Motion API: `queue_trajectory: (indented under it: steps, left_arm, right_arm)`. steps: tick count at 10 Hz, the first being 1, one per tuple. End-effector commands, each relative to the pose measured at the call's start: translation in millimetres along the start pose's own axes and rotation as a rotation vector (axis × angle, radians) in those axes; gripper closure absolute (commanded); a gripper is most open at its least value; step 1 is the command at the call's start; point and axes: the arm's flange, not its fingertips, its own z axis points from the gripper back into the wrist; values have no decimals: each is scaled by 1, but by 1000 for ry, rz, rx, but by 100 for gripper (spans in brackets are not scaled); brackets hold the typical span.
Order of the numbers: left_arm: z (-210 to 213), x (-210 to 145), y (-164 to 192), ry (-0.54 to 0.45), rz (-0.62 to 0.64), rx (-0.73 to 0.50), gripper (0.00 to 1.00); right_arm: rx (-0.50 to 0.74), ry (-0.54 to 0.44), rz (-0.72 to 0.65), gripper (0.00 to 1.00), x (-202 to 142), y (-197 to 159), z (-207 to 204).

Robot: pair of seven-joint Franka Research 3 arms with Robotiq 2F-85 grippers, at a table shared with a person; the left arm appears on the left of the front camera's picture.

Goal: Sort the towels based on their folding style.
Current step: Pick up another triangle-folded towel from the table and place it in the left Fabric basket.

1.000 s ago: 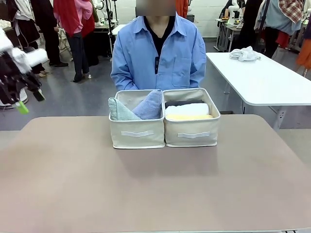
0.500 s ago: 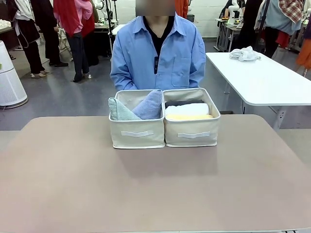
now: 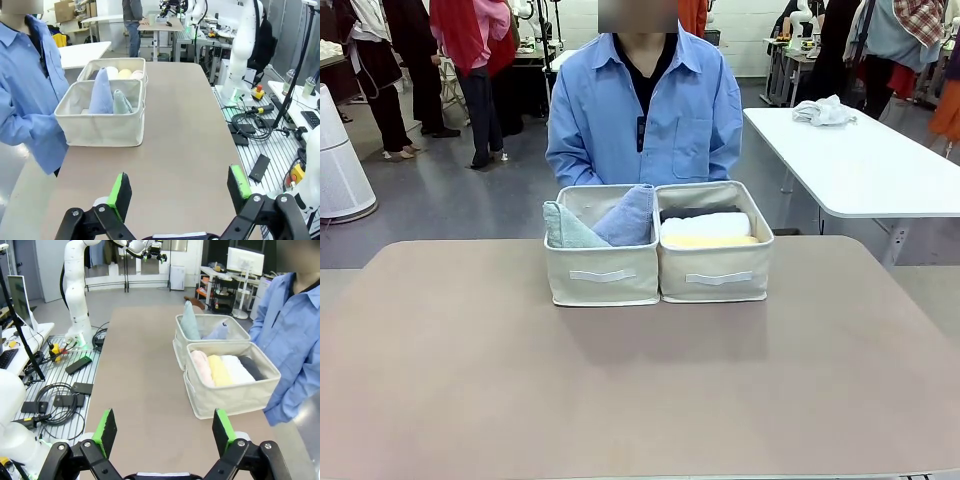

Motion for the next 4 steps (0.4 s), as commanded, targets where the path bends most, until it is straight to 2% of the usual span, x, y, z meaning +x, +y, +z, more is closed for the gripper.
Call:
queue_trajectory:
  steps: [1, 4]
  left_arm:
    - [1, 4, -6, -5, -5, -1, 0]
    - [1, 4, -6, -5, -5, -1, 0]
  right_arm:
    - [7, -9, 12, 0, 0, 3, -1]
    - [7, -9, 12, 0, 0, 3, -1]
